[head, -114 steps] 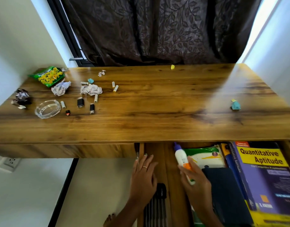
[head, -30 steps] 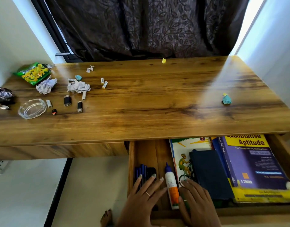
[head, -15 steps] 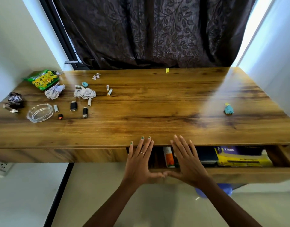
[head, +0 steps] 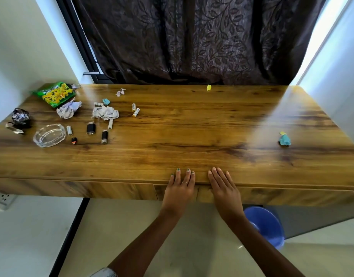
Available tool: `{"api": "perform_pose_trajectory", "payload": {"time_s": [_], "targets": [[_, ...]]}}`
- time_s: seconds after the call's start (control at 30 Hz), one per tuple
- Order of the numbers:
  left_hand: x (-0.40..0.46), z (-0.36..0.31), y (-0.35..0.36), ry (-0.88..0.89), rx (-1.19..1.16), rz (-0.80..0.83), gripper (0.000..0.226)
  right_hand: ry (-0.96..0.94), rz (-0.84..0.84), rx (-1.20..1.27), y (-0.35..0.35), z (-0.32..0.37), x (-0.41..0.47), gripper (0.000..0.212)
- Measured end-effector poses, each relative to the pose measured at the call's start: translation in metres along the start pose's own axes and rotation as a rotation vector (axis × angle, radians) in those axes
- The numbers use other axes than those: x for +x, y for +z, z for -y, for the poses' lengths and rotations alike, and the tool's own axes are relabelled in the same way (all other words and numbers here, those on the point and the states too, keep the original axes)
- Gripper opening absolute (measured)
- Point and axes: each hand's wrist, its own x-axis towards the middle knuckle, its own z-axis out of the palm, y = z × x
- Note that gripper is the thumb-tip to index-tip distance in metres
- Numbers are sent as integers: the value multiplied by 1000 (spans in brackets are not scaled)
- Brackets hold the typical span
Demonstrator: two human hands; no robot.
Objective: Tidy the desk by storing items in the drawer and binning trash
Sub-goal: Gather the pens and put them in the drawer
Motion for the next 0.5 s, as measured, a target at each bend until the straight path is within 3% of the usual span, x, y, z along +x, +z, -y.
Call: {"api": "perform_pose_trajectory", "payload": {"time_s": [0.03,0.17,0.4,0.5], "targets": [[1,2,1,27,11,-33,39,0,-29,8,2,0,-1,70],[0,7,7,59,19,4,47,-12,-85,37,5,-1,0,65],[-8,7,11,48,-41,-48,45,15,-15,63,0,2,-4,65],[-17,6,7,10,-107,-25,65,41,4,57,-1,7,-6,67]]}}
